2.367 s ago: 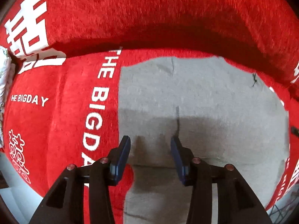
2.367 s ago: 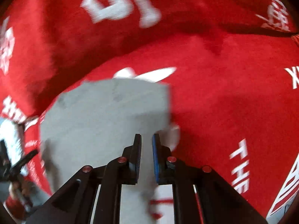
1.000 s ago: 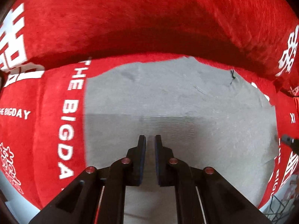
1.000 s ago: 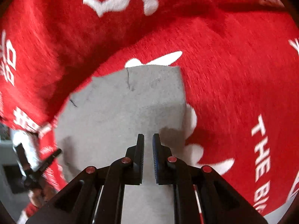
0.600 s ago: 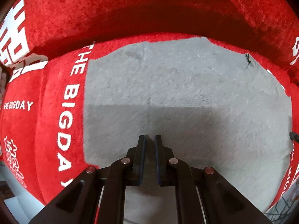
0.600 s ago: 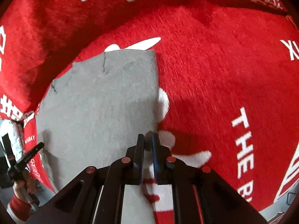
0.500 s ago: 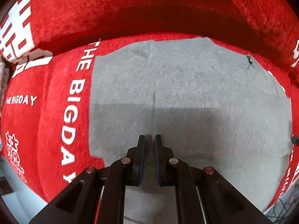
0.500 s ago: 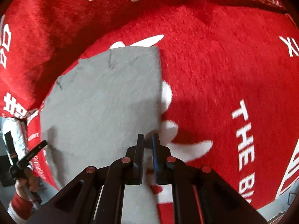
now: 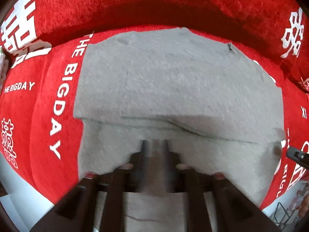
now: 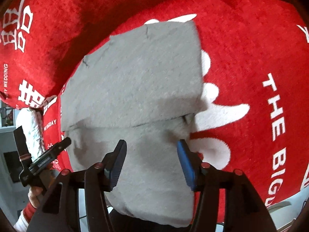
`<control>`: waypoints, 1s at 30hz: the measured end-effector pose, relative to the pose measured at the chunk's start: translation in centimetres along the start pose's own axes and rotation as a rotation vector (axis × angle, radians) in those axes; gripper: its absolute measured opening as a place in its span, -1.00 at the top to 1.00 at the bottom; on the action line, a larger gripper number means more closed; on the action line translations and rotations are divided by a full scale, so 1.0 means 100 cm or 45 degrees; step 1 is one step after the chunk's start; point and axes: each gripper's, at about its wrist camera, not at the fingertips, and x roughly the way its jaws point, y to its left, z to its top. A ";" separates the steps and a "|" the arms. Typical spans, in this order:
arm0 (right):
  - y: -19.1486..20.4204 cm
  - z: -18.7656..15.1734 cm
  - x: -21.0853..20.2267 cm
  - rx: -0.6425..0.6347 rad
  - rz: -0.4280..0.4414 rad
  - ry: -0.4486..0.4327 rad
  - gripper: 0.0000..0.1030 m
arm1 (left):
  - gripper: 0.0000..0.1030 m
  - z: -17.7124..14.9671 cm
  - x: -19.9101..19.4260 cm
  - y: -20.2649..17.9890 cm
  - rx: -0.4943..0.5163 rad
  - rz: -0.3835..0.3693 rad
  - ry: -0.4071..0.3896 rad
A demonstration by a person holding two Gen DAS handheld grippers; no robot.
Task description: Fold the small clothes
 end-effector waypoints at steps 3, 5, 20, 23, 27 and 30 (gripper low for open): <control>0.004 -0.003 0.007 -0.010 0.015 0.023 -0.31 | -0.98 -0.006 -0.006 0.000 -0.028 0.066 -0.043; 0.004 -0.005 0.009 -0.014 0.021 0.031 -0.40 | -0.98 -0.008 -0.004 -0.001 -0.040 0.068 -0.024; 0.014 -0.017 0.021 -0.084 0.055 0.080 -0.70 | -0.98 -0.025 0.010 0.010 -0.107 0.154 0.028; 0.016 -0.020 0.024 -0.068 0.067 0.099 -0.70 | -0.98 -0.028 0.009 0.010 -0.099 0.155 0.029; 0.020 -0.026 0.028 -0.065 0.067 0.116 -0.70 | -0.98 -0.035 0.007 0.013 -0.097 0.149 0.029; 0.021 -0.033 0.033 -0.046 0.074 0.128 -0.70 | -0.98 -0.042 0.009 0.015 -0.062 0.122 0.039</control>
